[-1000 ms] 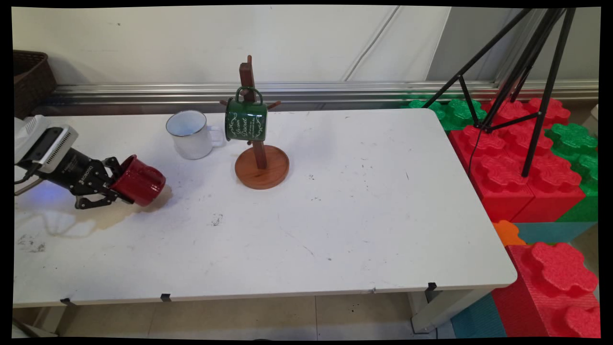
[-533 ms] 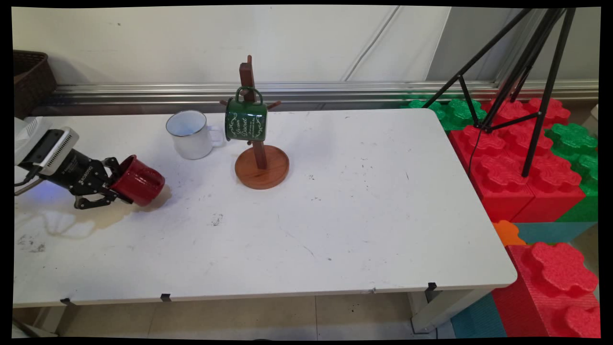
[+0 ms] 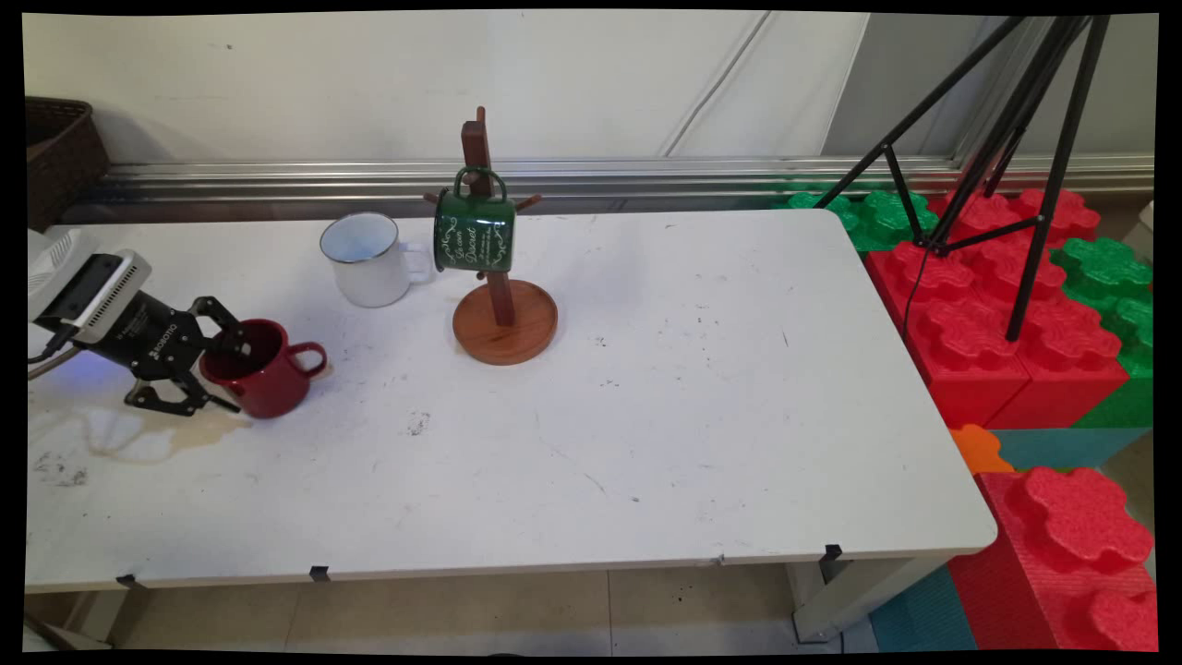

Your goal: Place the picked object on the table

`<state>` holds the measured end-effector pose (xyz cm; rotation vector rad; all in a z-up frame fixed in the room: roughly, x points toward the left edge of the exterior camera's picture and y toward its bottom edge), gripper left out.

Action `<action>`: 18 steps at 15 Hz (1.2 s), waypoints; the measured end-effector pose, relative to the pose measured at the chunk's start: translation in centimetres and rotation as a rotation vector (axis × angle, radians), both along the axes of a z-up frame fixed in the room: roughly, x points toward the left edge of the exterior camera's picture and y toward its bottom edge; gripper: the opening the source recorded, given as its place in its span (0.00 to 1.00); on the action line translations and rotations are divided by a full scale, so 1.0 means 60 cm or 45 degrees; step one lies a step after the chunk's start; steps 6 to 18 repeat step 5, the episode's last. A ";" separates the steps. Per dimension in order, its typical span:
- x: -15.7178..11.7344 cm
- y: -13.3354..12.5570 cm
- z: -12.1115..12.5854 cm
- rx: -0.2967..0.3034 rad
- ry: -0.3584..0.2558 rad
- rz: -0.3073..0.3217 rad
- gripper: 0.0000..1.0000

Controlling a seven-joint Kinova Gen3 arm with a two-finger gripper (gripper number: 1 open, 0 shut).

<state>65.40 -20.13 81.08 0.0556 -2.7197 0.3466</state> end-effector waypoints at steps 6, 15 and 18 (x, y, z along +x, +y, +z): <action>-0.003 -0.002 0.003 -0.003 0.005 -0.004 1.00; -0.003 -0.002 0.003 -0.003 0.005 -0.004 1.00; -0.003 -0.002 0.003 -0.003 0.005 -0.004 1.00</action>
